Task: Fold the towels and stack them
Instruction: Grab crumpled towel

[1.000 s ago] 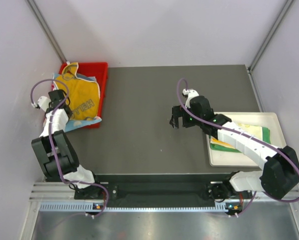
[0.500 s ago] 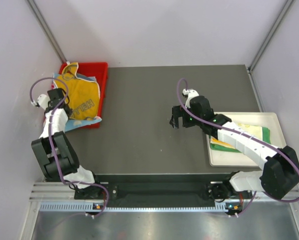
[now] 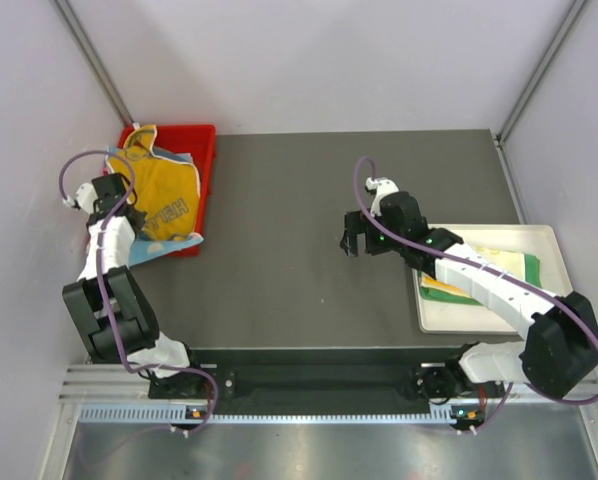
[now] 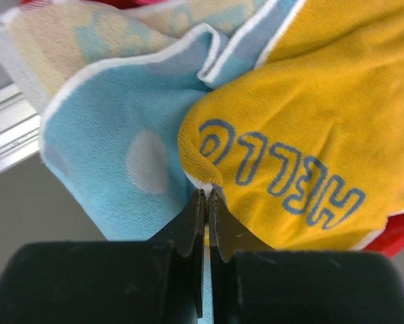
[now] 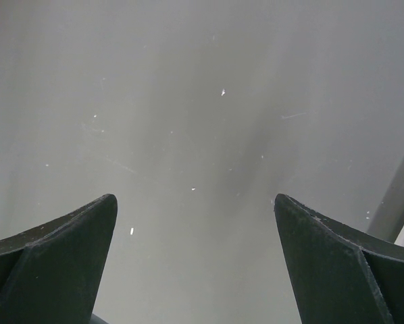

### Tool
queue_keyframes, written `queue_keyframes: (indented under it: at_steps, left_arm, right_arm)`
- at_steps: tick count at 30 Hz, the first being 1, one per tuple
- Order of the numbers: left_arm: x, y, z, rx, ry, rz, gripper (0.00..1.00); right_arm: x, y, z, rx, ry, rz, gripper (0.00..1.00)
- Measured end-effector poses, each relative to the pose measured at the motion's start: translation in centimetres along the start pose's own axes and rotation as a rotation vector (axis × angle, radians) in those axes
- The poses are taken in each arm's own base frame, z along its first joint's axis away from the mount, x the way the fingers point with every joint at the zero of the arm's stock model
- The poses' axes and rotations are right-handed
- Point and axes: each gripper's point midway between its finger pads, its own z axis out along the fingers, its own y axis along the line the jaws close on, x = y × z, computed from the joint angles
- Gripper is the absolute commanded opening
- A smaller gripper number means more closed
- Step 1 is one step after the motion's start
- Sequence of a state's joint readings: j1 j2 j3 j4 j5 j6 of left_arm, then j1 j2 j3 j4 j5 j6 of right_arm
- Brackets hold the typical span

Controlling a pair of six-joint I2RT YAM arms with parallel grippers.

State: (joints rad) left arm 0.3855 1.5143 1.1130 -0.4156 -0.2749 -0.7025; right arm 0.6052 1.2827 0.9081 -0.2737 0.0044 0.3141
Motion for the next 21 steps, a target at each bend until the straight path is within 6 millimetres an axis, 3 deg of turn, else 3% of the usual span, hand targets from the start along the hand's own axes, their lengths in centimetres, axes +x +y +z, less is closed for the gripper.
queue_keyframes:
  at_steps: [4,7,15,21]
  left_arm:
    - [0.9,-1.4,-0.5,0.052,0.028,0.018,0.00]
    - [1.9,-3.5,-2.1,0.121,0.034,0.053,0.00]
    - [4.0,-9.5,-11.2,0.396,-0.015,0.170,0.00]
    - [7.8,-13.4,-16.9,0.566,0.036,0.301,0.00]
  right_arm:
    - [0.0,-0.2,0.1,0.014,-0.002,0.000,1.00]
    - [0.0,-0.5,0.1,0.030,-0.004,-0.004,1.00]
    - [-0.2,-1.2,0.2,0.067,-0.015,-0.008,1.00]
    - [-0.9,-2.1,0.0,0.110,-0.034,0.001,1.00]
